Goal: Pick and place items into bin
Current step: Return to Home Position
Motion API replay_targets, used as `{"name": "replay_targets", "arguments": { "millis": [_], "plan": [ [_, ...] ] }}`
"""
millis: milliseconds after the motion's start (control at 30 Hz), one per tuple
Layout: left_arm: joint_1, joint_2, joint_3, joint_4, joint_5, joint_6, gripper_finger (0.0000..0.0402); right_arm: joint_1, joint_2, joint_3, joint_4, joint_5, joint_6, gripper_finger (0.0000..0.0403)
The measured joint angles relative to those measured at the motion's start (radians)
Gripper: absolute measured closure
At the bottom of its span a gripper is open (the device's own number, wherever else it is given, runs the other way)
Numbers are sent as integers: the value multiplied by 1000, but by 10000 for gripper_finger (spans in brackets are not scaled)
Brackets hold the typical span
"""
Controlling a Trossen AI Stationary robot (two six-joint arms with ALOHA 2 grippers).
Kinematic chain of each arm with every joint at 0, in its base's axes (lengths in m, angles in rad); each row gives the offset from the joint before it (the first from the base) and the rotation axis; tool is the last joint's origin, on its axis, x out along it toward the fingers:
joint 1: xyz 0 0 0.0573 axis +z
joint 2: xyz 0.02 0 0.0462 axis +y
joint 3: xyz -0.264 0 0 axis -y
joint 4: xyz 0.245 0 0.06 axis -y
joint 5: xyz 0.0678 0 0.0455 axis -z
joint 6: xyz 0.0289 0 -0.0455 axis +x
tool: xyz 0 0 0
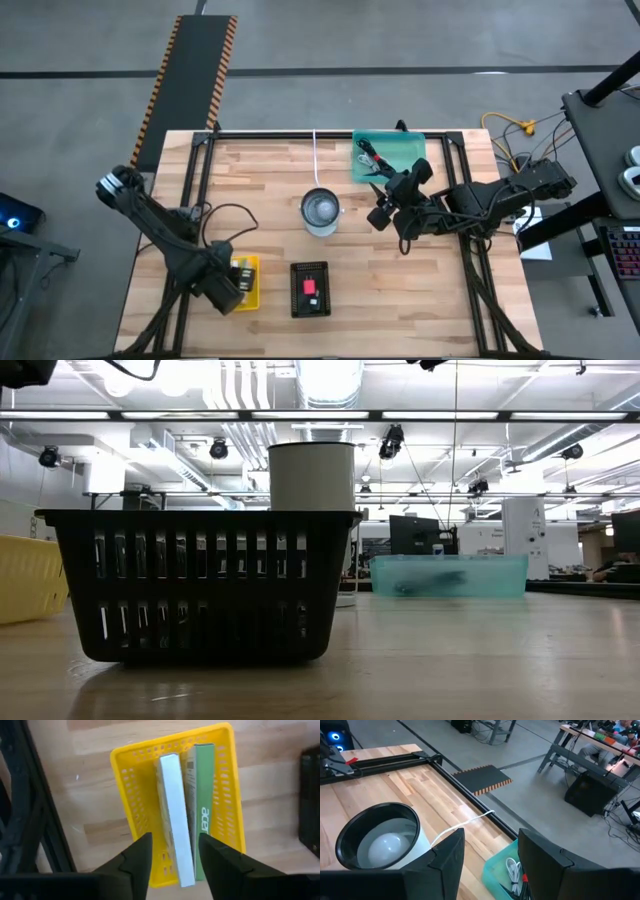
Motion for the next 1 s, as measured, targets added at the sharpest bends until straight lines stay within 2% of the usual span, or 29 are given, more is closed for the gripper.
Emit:
{"name": "replay_targets", "arguments": {
  "millis": [167,233,300,467,533,567,700,800,900,1000],
  "plan": [
    [0,-44,1,-9,-33,137,240,1,0,0,0,0,0,235],
    [0,-75,1,-9,-104,189,240,1,0,0,0,0,0,236],
    [1,-105,2,-8,-243,247,245,1,0,0,0,-2,3,237],
    [7,-203,0,83,-730,481,273,1,0,0,0,-4,40,238],
    [23,-236,-1,139,-850,612,288,1,0,0,0,-4,40,239],
    [37,-253,-1,169,-873,692,296,1,0,0,0,-4,41,239],
    [132,-325,-3,295,-827,1038,333,1,0,0,0,1,47,240],
    [237,-368,-15,478,-722,1367,365,0,0,0,2,3,48,243],
    [353,-403,-61,752,-551,1714,394,0,0,0,3,3,48,246],
    [453,-437,-141,1036,-318,1991,397,0,0,0,3,3,52,246]
  ]
}}
